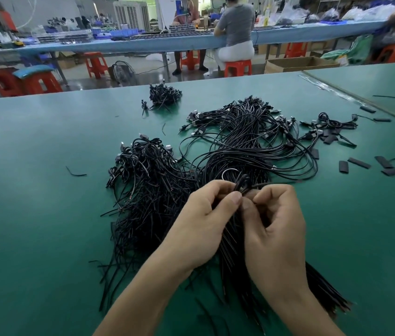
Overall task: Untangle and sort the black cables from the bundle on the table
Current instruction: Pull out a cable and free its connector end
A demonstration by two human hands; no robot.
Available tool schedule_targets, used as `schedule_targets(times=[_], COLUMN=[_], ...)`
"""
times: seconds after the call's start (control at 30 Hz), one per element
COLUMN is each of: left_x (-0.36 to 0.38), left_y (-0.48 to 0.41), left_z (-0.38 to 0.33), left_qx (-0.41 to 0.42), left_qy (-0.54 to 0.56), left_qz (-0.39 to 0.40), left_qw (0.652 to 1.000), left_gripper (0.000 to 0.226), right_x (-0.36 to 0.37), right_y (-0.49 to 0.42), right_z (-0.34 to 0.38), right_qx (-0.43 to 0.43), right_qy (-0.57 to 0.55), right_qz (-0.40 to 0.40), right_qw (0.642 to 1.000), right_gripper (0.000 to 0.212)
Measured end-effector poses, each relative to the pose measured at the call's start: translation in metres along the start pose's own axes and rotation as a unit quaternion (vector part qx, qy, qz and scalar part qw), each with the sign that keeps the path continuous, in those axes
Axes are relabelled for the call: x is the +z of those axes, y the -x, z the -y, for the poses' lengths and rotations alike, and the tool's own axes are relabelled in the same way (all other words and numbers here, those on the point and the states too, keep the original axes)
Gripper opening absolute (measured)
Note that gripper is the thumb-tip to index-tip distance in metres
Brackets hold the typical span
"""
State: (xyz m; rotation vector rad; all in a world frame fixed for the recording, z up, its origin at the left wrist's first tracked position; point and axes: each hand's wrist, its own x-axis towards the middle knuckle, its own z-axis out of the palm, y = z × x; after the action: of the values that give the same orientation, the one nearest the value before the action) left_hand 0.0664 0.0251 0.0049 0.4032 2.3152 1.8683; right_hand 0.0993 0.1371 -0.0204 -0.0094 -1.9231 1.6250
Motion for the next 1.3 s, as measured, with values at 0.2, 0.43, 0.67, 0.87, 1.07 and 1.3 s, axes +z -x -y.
schedule_targets(times=[0.2,0.43,0.67,0.87,1.07,1.3], left_x=[-0.005,-0.005,-0.004,-0.004,-0.015,-0.025], left_y=[-0.001,0.001,0.006,-0.001,-0.007,-0.007], left_z=[0.005,0.001,-0.003,0.008,0.015,0.014], left_qx=[0.104,0.166,0.162,0.114,0.062,0.081], left_qy=[-0.139,-0.110,-0.105,-0.108,-0.068,-0.070], left_qz=[-0.060,-0.037,0.004,-0.050,-0.037,-0.032], left_qw=[0.983,0.979,0.981,0.986,0.995,0.994], left_gripper=[0.022,0.026,0.030,0.021,0.045,0.026], right_x=[0.000,-0.003,-0.006,-0.003,-0.006,-0.005], right_y=[-0.003,-0.008,-0.010,-0.007,-0.008,-0.008], right_z=[-0.002,-0.008,-0.015,-0.014,-0.014,-0.014], right_qx=[0.133,0.205,0.262,0.230,0.200,0.217], right_qy=[-0.148,-0.271,-0.409,-0.271,-0.225,-0.276], right_qz=[-0.008,0.028,0.068,0.064,0.055,0.075], right_qw=[0.980,0.940,0.871,0.932,0.952,0.933], right_gripper=[0.027,0.017,0.026,0.033,0.030,0.033])
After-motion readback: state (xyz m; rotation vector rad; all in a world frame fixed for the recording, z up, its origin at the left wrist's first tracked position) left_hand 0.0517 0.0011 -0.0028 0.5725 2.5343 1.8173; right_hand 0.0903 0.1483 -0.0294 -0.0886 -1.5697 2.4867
